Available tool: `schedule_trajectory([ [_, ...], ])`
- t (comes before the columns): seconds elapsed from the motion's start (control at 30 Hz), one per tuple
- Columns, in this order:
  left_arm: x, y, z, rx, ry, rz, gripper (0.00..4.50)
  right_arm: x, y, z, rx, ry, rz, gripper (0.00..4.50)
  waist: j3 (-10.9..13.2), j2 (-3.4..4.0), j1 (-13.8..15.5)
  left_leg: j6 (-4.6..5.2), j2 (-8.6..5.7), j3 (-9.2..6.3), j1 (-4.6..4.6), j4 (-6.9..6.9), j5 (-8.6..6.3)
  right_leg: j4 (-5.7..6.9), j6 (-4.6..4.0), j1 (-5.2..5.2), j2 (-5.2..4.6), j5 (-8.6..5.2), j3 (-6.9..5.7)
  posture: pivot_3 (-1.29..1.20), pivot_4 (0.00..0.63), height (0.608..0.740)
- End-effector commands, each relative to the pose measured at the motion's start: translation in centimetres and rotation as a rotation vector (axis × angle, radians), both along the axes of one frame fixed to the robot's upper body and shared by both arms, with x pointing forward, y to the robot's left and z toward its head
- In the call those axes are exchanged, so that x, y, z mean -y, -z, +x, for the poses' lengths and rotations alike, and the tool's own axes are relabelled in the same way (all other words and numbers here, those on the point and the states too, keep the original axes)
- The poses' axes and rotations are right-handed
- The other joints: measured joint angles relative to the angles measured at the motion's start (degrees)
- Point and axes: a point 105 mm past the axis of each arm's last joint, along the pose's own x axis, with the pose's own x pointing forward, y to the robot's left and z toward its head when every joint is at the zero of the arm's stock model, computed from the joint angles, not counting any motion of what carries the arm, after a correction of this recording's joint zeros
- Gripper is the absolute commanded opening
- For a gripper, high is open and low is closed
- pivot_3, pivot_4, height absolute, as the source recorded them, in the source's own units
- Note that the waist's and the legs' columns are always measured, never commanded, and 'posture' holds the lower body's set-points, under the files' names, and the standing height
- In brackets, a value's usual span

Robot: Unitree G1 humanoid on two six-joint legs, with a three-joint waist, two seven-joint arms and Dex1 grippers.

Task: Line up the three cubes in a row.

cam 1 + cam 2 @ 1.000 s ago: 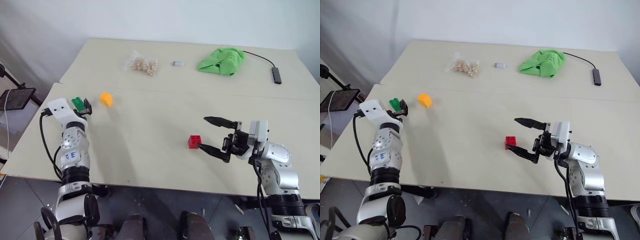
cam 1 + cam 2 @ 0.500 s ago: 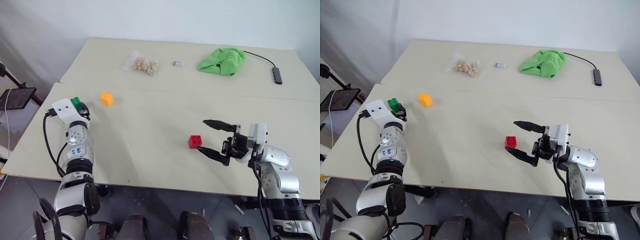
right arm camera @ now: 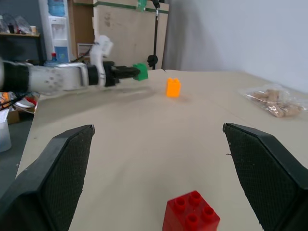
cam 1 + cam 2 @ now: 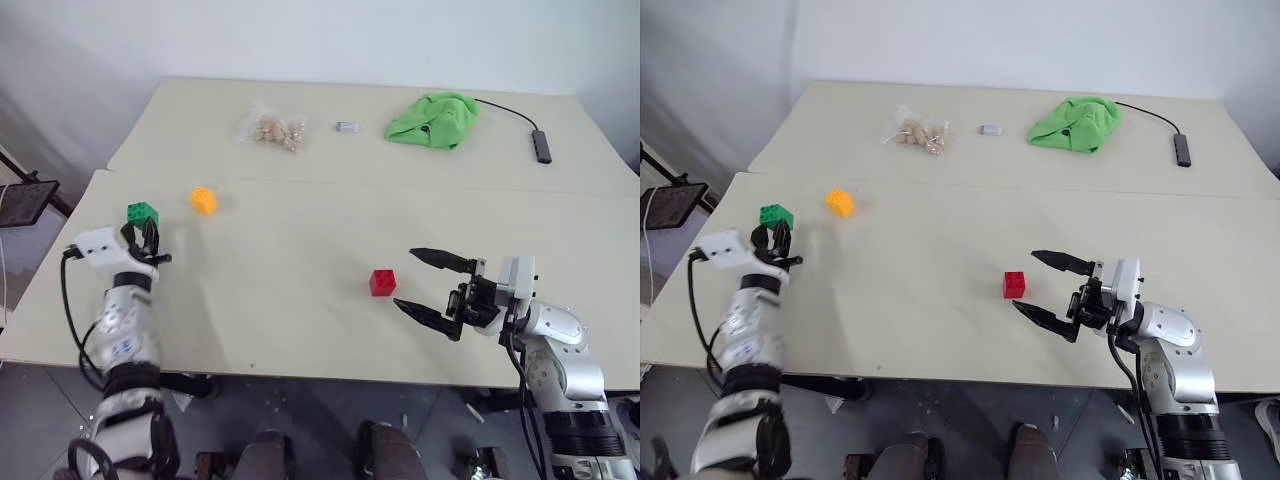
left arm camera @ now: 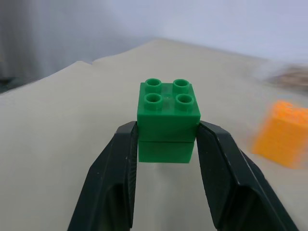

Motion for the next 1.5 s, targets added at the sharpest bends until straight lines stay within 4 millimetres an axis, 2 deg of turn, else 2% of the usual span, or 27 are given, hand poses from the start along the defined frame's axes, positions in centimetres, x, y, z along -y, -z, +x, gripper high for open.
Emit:
schedule_trajectory([
  [0.03, 4.9, -4.2, -2.3, 0.083, 0.444, 0.201, 1.45, 0.9, -1.4, -0.5, 0.058, 0.029, -0.013, 4.50, 0.0, 0.00, 0.2, 0.00, 0.00, 0.00, 0.01, 0.02, 0.00, 0.01, 0.00, 0.01, 0.00, 0.00, 0.00, 0.00, 0.150, 0.740],
  [0.1, 8.3, -3.9, -3.0, -0.001, 0.731, 0.323, 1.45, 1.9, -1.3, -0.7, 0.048, 0.051, -0.033, 4.50, 0.0, 0.00, 1.2, 0.01, -0.01, -0.02, 0.00, 0.07, 0.00, 0.00, -0.01, 0.05, 0.00, 0.00, 0.00, 0.00, 0.150, 0.740],
  [0.23, 13.2, -2.4, -3.1, -0.094, 1.109, 0.512, 1.45, 3.0, -1.2, -1.1, 0.031, 0.061, -0.082, 4.50, 0.0, 0.06, 1.9, 0.09, -0.09, 0.01, 0.02, 0.09, -0.02, -0.19, -0.01, 0.16, -0.01, 0.00, 0.06, 0.00, 0.150, 0.740],
  [0.4, 16.8, 0.7, -2.6, -0.197, 1.376, 0.672, 1.45, 3.2, -1.5, -1.4, 0.038, 0.071, -0.100, 4.50, 0.0, 0.06, 1.0, 0.11, -0.07, 0.24, 0.01, -0.03, -0.04, -0.19, 0.00, 0.01, 0.02, 0.00, 0.06, 0.00, 0.150, 0.740],
  [0.57, 18.5, 1.1, -1.1, -0.178, 1.418, 0.692, 1.45, 3.1, -1.3, -2.1, 0.032, 0.087, -0.098, 4.50, 0.0, 0.00, 1.0, 0.12, -0.05, 0.31, -0.01, -0.04, -0.04, -0.24, 0.00, -0.01, 0.03, 0.00, 0.06, 0.00, 0.150, 0.740],
  [0.97, 21.2, 1.1, 0.5, -0.168, 1.442, 0.742, 1.45, 2.6, -1.1, -3.0, 0.005, 0.093, -0.099, 4.50, 0.0, -0.03, 1.5, 0.23, -0.05, 0.32, -0.06, 0.08, -0.11, -0.27, 0.03, 0.01, 0.02, 0.02, 0.07, 0.00, 0.150, 0.740],
  [1.03, 21.3, 1.0, 0.7, -0.164, 1.428, 0.736, 2.18, 2.5, -1.1, -2.9, 0.002, 0.085, -0.099, 4.50, 0.0, -0.03, 1.5, 0.23, -0.05, 0.32, -0.06, 0.08, -0.11, -0.27, 0.03, 0.01, 0.02, 0.02, 0.07, 0.00, 0.150, 0.740],
  [1.13, 20.6, 0.5, 0.6, -0.125, 1.406, 0.703, 3.02, 2.3, -1.2, -2.7, 0.002, 0.071, -0.097, 4.50, 0.0, -0.03, 1.4, 0.23, -0.05, 0.32, -0.06, 0.08, -0.11, -0.27, 0.03, 0.01, 0.02, 0.02, 0.07, 0.00, 0.150, 0.740],
  [1.2, 19.2, 0.4, 0.2, -0.109, 1.384, 0.681, 3.58, 2.0, -1.2, -2.5, 0.003, 0.063, -0.090, 4.50, 0.0, -0.03, 1.0, 0.23, -0.04, 0.32, -0.06, 0.08, -0.11, -0.26, 0.03, 0.00, 0.02, 0.02, 0.07, 0.00, 0.150, 0.740],
  [1.3, 16.1, 0.7, -0.7, -0.112, 1.288, 0.648, 4.43, 1.5, -1.3, -2.2, -0.003, 0.039, -0.074, 4.50, 0.0, -0.01, 0.0, 0.22, 0.01, 0.31, 0.00, 0.04, -0.11, -0.22, 0.03, -0.01, 0.02, 0.02, 0.07, 0.00, 0.150, 0.740],
  [1.4, 12.9, 1.3, -1.9, -0.166, 1.158, 0.600, 4.47, 1.0, -1.6, -2.1, -0.006, 0.003, -0.046, 4.50, 0.0, -0.02, -0.1, 0.20, 0.04, 0.29, 0.03, 0.03, -0.12, -0.08, 0.03, -0.04, 0.02, 0.02, 0.06, 0.00, 0.150, 0.740],
  [1.5, 7.8, 1.7, -3.9, -0.202, 0.869, 0.445, 4.47, 0.5, -2.7, -1.0, 0.078, 0.011, 0.004, 4.50, 0.0, -0.01, -0.5, 0.19, 0.10, 0.31, 0.06, 0.06, -0.15, -0.09, 0.03, -0.03, 0.02, 0.02, 0.09, 0.00, 0.150, 0.740],
])
